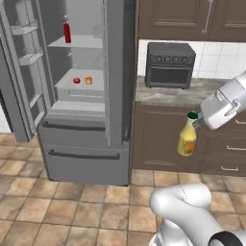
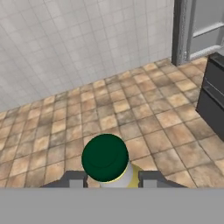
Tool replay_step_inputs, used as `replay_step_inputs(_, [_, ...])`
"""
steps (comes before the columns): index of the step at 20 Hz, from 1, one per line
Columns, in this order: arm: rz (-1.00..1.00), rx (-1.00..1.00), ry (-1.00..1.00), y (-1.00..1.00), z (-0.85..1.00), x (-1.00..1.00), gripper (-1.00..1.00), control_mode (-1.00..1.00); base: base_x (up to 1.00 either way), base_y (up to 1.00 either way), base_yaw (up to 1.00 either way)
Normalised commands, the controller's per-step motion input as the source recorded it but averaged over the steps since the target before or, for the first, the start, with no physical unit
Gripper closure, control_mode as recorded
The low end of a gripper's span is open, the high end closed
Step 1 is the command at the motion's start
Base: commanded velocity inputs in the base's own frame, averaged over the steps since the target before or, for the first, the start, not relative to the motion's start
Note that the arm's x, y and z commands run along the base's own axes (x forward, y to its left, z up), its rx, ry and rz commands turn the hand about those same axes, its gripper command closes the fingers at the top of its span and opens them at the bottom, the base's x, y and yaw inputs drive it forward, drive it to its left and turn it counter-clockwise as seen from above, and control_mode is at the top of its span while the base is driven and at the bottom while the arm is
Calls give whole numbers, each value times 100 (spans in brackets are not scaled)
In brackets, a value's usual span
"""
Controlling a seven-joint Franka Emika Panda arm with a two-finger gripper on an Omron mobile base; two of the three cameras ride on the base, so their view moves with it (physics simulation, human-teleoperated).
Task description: Place the mustard and ketchup from the counter to the top shelf of the fridge. If the existing items in the fridge are on the top shelf, move them to other shelves.
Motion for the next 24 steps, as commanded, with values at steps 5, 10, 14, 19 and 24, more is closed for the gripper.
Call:
replay_step_inputs(5, [0, 0, 0, 0, 0, 0, 100, 100, 15, 100, -32])
replay_step_inputs(10, [0, 0, 0, 0, 0, 0, 100, 100, 33, 97, -9])
replay_step_inputs(14, [0, 0, 0, 0, 0, 0, 100, 100, 5, 91, 15])
replay_step_inputs(19, [0, 0, 0, 0, 0, 0, 100, 100, 64, 100, 0])
replay_step_inputs(24, [0, 0, 0, 0, 0, 0, 100, 100, 98, 100, -13])
